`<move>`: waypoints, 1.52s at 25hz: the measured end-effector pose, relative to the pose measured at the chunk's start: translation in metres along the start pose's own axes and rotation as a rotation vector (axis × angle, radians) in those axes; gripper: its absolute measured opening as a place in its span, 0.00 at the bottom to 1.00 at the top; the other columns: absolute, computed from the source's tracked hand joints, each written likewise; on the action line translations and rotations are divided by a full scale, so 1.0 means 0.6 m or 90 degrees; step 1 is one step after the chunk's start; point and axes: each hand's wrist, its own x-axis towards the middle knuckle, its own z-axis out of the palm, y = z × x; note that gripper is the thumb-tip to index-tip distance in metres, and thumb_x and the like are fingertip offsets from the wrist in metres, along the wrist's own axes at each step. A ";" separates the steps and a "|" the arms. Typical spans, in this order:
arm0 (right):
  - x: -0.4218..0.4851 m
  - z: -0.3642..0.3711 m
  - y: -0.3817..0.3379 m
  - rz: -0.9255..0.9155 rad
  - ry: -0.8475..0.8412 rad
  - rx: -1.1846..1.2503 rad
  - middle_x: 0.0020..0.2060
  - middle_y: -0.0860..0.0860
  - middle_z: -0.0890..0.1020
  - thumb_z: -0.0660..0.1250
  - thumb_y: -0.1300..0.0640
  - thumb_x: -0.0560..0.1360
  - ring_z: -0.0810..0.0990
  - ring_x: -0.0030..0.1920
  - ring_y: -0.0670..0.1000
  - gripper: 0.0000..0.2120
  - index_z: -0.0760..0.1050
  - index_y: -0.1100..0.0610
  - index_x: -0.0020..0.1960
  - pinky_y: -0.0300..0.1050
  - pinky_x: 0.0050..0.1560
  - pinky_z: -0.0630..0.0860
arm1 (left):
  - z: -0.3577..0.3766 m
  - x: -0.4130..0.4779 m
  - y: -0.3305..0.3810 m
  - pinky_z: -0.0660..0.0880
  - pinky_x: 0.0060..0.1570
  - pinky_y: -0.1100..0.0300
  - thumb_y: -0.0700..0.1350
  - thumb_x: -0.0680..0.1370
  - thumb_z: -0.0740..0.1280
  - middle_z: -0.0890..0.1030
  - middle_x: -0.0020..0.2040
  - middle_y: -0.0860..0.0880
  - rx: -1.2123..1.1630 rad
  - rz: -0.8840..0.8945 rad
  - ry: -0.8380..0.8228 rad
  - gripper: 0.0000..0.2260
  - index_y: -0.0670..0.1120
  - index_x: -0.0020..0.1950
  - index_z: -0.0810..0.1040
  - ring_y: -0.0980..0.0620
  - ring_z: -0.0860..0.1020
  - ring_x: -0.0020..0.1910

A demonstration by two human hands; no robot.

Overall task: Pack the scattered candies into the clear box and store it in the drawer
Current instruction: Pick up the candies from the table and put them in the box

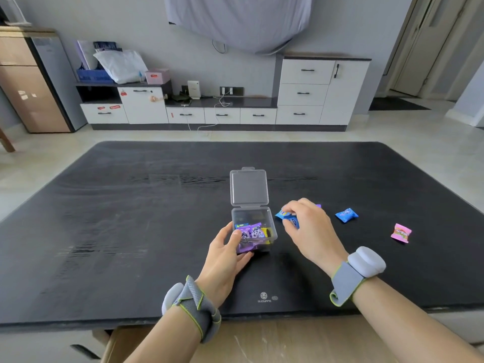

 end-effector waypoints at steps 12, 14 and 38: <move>0.053 0.013 -0.056 -0.109 -0.042 0.059 0.59 0.50 0.77 0.69 0.58 0.77 0.77 0.57 0.51 0.14 0.77 0.55 0.61 0.48 0.59 0.76 | 0.044 0.011 -0.008 0.80 0.58 0.54 0.46 0.84 0.61 0.84 0.61 0.47 0.021 0.024 -0.022 0.16 0.52 0.72 0.72 0.44 0.83 0.60; 0.056 0.011 -0.043 -0.094 -0.022 0.074 0.58 0.49 0.78 0.69 0.56 0.77 0.78 0.56 0.50 0.13 0.78 0.55 0.60 0.49 0.58 0.77 | 0.046 0.016 -0.010 0.80 0.57 0.54 0.46 0.84 0.61 0.83 0.62 0.47 0.019 0.032 -0.021 0.17 0.51 0.74 0.71 0.43 0.83 0.60; 0.048 0.073 0.078 0.017 -0.143 -0.089 0.61 0.54 0.77 0.63 0.59 0.80 0.73 0.60 0.57 0.12 0.76 0.55 0.62 0.52 0.60 0.73 | 0.042 0.038 -0.014 0.81 0.53 0.56 0.48 0.84 0.61 0.89 0.45 0.57 0.029 0.060 -0.003 0.08 0.60 0.54 0.78 0.45 0.85 0.57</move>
